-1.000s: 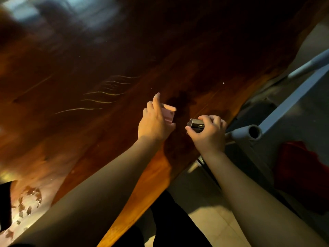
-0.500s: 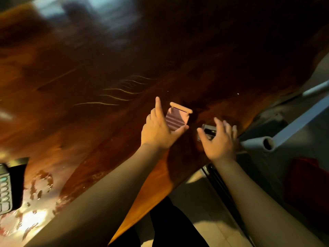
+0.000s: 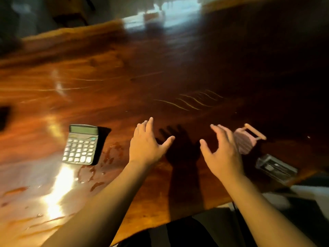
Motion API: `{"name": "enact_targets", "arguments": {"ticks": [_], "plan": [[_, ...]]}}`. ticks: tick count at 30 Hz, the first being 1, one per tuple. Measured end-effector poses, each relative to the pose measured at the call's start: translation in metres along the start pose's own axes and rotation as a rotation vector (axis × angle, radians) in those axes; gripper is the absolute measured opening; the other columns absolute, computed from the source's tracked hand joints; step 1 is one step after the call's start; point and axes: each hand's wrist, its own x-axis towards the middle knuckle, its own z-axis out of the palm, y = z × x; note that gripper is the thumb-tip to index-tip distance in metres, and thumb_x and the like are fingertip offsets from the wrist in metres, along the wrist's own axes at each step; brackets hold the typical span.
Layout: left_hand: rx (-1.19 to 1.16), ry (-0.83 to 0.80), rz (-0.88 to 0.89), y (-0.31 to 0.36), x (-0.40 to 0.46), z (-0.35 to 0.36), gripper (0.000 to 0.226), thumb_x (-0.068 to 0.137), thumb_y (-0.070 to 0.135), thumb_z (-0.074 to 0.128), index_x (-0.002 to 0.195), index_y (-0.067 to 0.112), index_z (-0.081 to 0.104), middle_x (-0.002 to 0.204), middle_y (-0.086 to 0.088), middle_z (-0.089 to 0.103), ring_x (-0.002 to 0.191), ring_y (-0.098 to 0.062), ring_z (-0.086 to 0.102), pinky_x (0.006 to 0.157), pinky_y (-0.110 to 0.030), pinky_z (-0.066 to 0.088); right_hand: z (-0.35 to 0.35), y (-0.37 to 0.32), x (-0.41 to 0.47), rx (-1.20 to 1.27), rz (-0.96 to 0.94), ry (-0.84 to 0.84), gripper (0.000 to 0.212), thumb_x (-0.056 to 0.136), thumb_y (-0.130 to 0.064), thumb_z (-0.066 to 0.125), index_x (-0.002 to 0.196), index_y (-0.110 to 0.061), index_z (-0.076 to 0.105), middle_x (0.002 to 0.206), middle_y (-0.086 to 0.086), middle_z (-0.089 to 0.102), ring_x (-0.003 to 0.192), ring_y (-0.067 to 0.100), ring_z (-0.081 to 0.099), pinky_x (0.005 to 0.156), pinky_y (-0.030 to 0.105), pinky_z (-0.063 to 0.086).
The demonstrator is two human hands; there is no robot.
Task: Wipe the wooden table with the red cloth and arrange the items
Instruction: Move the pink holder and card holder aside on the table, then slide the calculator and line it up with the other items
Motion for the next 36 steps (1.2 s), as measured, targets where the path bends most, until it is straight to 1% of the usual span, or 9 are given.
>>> {"name": "enact_targets", "arguments": {"ticks": [2,6,10,14,21,25,29,32,36], "plan": [[0.019,0.032,-0.064,-0.034,-0.003,-0.019,0.106,0.072,0.088,0.041,0.151,0.017,0.030,0.150,-0.011,0.044,0.141,-0.031,0.036,0.111,-0.048,0.040,0.016,-0.031,0.003,0.022,-0.077,-0.084,0.056,0.092,-0.045,0.062,0.143,-0.030,0.047,0.147,0.003,0.048,0.138,0.025,0.044,0.093,0.032,0.045],[-0.004,0.081,-0.153,-0.100,-0.011,-0.050,0.105,0.074,0.082,0.046,0.149,0.010,0.032,0.144,-0.016,0.047,0.137,-0.037,0.037,0.110,-0.051,0.036,0.047,-0.088,0.002,0.015,-0.199,-0.220,0.055,0.093,-0.041,0.066,0.144,-0.030,0.050,0.148,-0.002,0.047,0.138,0.019,0.042,0.094,0.028,0.043],[0.035,0.166,-0.229,-0.155,-0.020,-0.070,0.102,0.074,0.075,0.059,0.145,0.006,0.037,0.139,-0.017,0.049,0.134,-0.038,0.038,0.110,-0.051,0.035,0.075,-0.134,-0.003,0.014,-0.294,-0.343,0.058,0.094,-0.041,0.066,0.147,-0.031,0.047,0.152,-0.004,0.045,0.142,0.016,0.037,0.098,0.029,0.042],[0.087,0.119,-0.327,-0.200,-0.023,-0.079,0.116,0.068,0.081,0.059,0.152,0.008,0.024,0.154,-0.016,0.037,0.145,-0.039,0.024,0.118,-0.052,0.023,0.101,-0.166,-0.007,0.009,-0.350,-0.443,0.061,0.094,-0.042,0.064,0.150,-0.034,0.043,0.157,-0.005,0.039,0.145,0.017,0.032,0.103,0.037,0.045],[0.124,-0.013,-0.471,-0.243,-0.014,-0.080,0.137,0.053,0.092,0.060,0.156,0.021,0.004,0.164,-0.012,0.017,0.151,-0.037,0.007,0.116,-0.060,0.023,0.150,-0.192,-0.015,-0.112,-0.383,-0.587,0.068,0.094,-0.048,0.060,0.155,-0.037,0.031,0.164,-0.002,0.030,0.151,0.021,0.022,0.112,0.045,0.039],[0.150,-0.085,-0.449,-0.251,-0.005,-0.078,0.145,0.044,0.092,0.065,0.155,0.020,0.006,0.161,-0.013,0.022,0.148,-0.037,0.017,0.113,-0.057,0.031,0.169,-0.194,-0.020,-0.225,-0.353,-0.650,0.065,0.096,-0.051,0.056,0.155,-0.036,0.034,0.166,0.001,0.026,0.153,0.025,0.017,0.117,0.048,0.033],[0.148,-0.113,-0.400,-0.250,0.000,-0.074,0.141,0.045,0.083,0.074,0.153,0.019,0.010,0.144,-0.014,0.040,0.129,-0.037,0.039,0.095,-0.052,0.046,0.178,-0.190,-0.024,-0.331,-0.325,-0.705,0.063,0.098,-0.050,0.053,0.155,-0.033,0.034,0.168,0.005,0.023,0.154,0.029,0.014,0.117,0.050,0.031],[0.162,-0.134,-0.393,-0.247,0.005,-0.073,0.135,0.045,0.079,0.074,0.150,0.023,0.010,0.129,-0.016,0.044,0.117,-0.037,0.043,0.085,-0.050,0.048,0.181,-0.187,-0.026,-0.371,-0.315,-0.737,0.063,0.098,-0.050,0.052,0.156,-0.032,0.033,0.168,0.006,0.020,0.155,0.030,0.012,0.117,0.051,0.031],[0.146,-0.192,-0.427,-0.243,0.013,-0.082,0.142,0.043,0.080,0.074,0.154,0.028,0.002,0.126,-0.018,0.043,0.117,-0.038,0.042,0.088,-0.051,0.048,0.181,-0.184,-0.026,-0.382,-0.336,-0.736,0.064,0.098,-0.049,0.052,0.156,-0.032,0.032,0.169,0.005,0.018,0.155,0.030,0.010,0.118,0.052,0.030]]}}
